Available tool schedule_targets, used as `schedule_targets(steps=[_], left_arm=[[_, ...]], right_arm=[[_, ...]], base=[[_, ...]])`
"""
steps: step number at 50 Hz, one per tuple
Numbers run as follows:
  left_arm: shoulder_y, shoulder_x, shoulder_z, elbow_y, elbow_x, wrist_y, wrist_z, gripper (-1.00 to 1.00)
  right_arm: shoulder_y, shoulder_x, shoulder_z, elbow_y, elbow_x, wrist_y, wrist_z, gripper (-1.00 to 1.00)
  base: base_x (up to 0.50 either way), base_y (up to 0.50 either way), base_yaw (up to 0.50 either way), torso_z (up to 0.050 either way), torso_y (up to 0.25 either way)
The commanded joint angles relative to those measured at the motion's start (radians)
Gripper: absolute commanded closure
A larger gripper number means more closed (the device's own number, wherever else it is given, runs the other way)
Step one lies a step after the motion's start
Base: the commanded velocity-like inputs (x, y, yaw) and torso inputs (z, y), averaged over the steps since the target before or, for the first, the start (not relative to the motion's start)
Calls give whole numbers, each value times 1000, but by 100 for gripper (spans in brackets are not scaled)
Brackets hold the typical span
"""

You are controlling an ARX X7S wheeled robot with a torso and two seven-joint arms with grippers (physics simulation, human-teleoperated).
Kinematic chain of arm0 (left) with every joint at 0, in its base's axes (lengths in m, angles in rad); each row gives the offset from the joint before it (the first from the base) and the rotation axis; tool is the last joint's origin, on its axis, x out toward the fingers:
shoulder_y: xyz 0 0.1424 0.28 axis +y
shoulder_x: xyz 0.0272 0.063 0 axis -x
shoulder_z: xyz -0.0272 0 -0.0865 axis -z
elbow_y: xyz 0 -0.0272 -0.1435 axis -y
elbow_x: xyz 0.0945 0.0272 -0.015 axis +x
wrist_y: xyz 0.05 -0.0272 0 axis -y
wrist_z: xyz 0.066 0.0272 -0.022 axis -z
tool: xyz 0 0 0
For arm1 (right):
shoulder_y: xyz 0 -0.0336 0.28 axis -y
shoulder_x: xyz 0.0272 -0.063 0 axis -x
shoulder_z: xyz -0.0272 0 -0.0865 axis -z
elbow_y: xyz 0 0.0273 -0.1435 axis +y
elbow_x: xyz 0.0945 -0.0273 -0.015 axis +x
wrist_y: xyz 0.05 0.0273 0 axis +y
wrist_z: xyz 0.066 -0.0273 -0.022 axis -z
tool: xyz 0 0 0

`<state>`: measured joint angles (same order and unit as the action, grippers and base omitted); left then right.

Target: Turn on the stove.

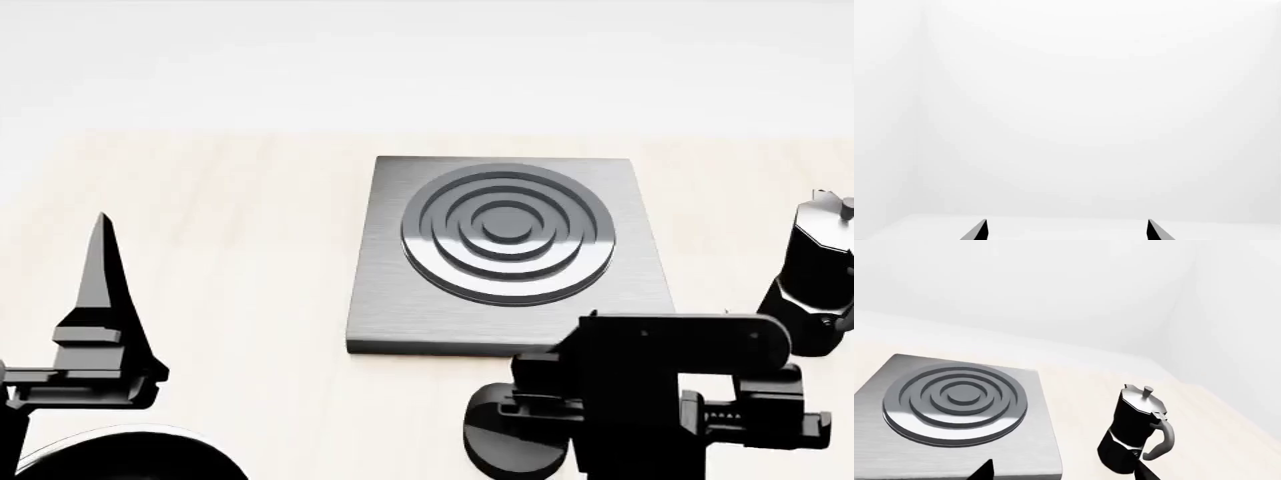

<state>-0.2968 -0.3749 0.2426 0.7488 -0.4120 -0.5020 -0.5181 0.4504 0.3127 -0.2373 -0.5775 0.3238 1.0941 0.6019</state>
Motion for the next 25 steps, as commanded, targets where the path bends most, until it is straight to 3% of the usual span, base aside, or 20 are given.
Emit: schedule_targets(steps=[1,25], left_arm=[[-2,-2,1,-3,-3,1,-3,-100],[-2,-6,8,-5,-3,7,-11,-100]], right_arm=[[10,-4,5,-50,14,31,8,-100],[30,17,-34,-135,17,55,18,-100]], base=[[0,0,0,0,0],[0,0,0,0,0]])
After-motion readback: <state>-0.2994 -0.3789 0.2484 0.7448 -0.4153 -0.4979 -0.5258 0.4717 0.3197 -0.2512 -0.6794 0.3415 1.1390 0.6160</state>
